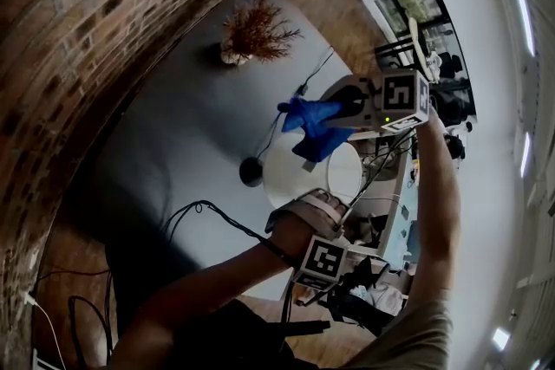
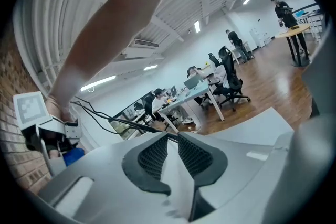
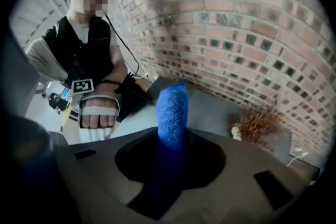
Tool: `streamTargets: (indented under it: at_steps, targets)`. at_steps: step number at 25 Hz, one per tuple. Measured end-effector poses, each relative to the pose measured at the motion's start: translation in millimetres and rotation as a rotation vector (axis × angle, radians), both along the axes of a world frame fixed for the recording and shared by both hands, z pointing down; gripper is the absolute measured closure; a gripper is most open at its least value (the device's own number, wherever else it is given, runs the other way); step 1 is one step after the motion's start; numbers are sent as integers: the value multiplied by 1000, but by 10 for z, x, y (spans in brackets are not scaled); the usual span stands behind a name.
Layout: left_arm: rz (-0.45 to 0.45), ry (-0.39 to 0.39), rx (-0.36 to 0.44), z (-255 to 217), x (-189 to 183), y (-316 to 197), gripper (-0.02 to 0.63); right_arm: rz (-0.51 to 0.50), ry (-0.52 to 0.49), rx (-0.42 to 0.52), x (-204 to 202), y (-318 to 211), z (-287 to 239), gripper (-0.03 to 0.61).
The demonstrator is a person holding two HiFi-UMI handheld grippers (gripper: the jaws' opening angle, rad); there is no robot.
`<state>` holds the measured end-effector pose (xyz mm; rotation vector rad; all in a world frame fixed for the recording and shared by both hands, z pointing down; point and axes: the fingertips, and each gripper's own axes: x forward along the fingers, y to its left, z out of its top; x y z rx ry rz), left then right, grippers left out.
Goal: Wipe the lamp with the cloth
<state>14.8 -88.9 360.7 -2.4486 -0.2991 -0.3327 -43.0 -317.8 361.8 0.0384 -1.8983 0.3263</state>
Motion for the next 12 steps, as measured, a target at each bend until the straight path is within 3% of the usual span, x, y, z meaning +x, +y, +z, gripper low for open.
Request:
streamTargets:
  at_steps: [3,8,10,12]
  targets:
    - [-4,7,2,2,10,25,548,-2,71,-76,264,213,665,488]
    - [5,16,14,-10,-4,55,554,56,16,-91,278,158,1419,488]
    - [1,16,19,13,-7,45,554,42,83,-51,343,55,1666,488]
    - [-10,22,14,15,5,14,554,21,172,47,481,-103,1737,488]
